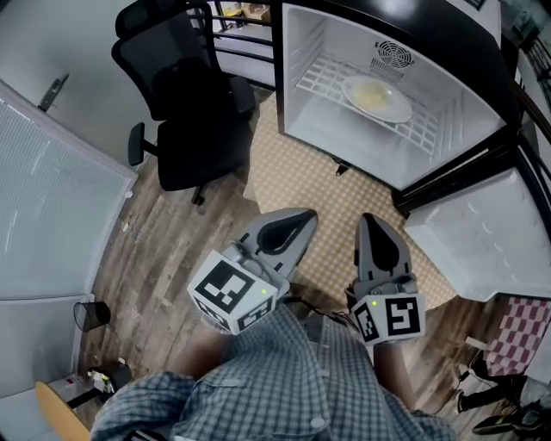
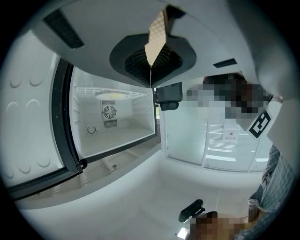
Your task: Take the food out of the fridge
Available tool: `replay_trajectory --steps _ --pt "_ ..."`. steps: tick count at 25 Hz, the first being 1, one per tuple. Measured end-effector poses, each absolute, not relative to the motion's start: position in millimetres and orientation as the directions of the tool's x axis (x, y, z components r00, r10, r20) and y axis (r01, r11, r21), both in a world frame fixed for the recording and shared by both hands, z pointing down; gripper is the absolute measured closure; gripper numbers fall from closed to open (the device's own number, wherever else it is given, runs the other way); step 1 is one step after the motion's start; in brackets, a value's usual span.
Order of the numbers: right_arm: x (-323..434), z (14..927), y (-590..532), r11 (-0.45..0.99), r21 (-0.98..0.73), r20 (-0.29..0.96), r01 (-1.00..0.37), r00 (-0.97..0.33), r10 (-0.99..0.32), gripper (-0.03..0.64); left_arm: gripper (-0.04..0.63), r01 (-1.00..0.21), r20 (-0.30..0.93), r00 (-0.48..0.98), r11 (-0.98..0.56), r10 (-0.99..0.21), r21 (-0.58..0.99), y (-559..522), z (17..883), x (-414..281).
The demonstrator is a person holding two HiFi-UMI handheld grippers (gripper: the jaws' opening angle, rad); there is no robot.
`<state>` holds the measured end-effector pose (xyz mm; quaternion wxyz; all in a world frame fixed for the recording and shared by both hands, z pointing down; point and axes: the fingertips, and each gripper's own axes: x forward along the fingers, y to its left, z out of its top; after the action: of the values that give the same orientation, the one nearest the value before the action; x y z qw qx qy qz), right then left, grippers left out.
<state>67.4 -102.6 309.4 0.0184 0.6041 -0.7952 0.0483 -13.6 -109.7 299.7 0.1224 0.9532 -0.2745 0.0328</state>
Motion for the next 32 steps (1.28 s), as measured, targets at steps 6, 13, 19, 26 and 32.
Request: replay_trajectory --steps 6,13,19,26,32 --pt "73.5 311.3 -127.8 0.153 -0.042 0.089 -0.987 -0.156 -0.984 0.606 0.589 -0.451 0.125 0.892 -0.865 -0.434 0.22 -144.8 304.3 -12.8" --pt "83.0 313.7 -142.6 0.023 -0.025 0.109 -0.999 -0.025 -0.994 0.606 0.589 -0.381 0.138 0.924 -0.893 -0.357 0.239 -173.1 311.5 -11.0" --pt "95.1 319.0 -147.5 -0.04 -0.006 0.134 -0.999 0.039 -0.99 0.606 0.589 -0.342 0.15 0.938 -0.907 -0.313 0.246 -184.2 319.9 -1.8" --pt "97.0 325.1 -161.9 0.02 0.016 0.173 -1.0 -0.017 -0.985 0.606 0.589 -0.337 0.152 0.94 -0.903 -0.306 0.267 -192.2 321.2 15.4" --pt "107.4 330.4 -181.6 0.033 -0.143 0.19 -0.989 -0.06 -0.98 0.606 0.589 -0.374 0.169 0.926 -0.882 -0.338 0.287 -205.9 322.6 26.9"
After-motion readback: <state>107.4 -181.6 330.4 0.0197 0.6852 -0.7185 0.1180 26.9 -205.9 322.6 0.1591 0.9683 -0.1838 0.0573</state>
